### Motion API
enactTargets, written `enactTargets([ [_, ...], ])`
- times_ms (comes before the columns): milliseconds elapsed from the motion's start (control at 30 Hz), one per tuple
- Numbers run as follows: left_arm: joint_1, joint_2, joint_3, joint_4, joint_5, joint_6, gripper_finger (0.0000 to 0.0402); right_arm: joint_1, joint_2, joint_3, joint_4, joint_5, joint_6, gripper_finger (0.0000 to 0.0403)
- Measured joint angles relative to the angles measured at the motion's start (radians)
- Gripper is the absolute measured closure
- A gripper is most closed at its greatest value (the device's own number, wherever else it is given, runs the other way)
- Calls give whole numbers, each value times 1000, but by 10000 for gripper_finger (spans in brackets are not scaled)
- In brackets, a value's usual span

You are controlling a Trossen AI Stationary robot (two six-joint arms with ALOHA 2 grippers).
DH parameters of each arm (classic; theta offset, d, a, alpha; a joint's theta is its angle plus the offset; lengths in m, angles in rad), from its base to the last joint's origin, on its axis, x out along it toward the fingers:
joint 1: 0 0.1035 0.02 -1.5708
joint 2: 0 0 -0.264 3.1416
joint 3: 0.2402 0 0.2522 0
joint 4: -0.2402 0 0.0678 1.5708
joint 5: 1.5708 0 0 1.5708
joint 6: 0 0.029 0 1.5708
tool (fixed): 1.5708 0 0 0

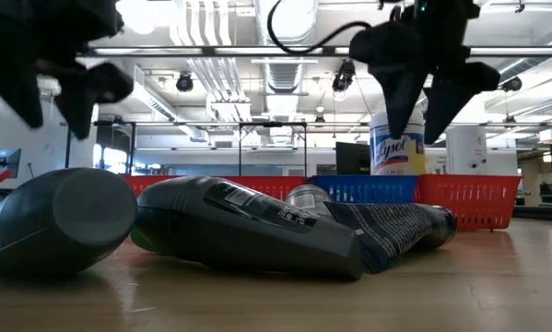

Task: Pick & Place Travel size toiletries
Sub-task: Put the shampoo into the left red bin

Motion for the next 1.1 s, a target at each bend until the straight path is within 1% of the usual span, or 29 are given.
enactTargets([
  [133, -35, 38, -114, 233, 0, -73, 195, 19, 0, 30, -21, 17, 14, 98],
  [200, -55, 67, -150, 337, -1, -96, 196, 29, 0, 39, -32, 30, 31, 88],
  [300, -89, 122, -164, 416, -9, -99, 196, 38, 1, 50, -57, 34, 40, 76],
  [500, -125, 240, -135, 430, -75, -101, 195, 45, 1, 51, -79, 34, 61, 60],
  [767, -125, 356, -84, 448, -82, -133, 195, 44, 1, 48, -80, 38, 58, 49],
  [933, -125, 351, -58, 420, -83, -133, 195, 44, 1, 48, -83, 39, 57, 56],
  [1033, -125, 311, -56, 392, -99, -133, 195, 44, 1, 48, -84, 39, 57, 64],
  [1100, -125, 284, -55, 404, -101, -135, 195, 44, 1, 47, -87, 39, 57, 69],
])
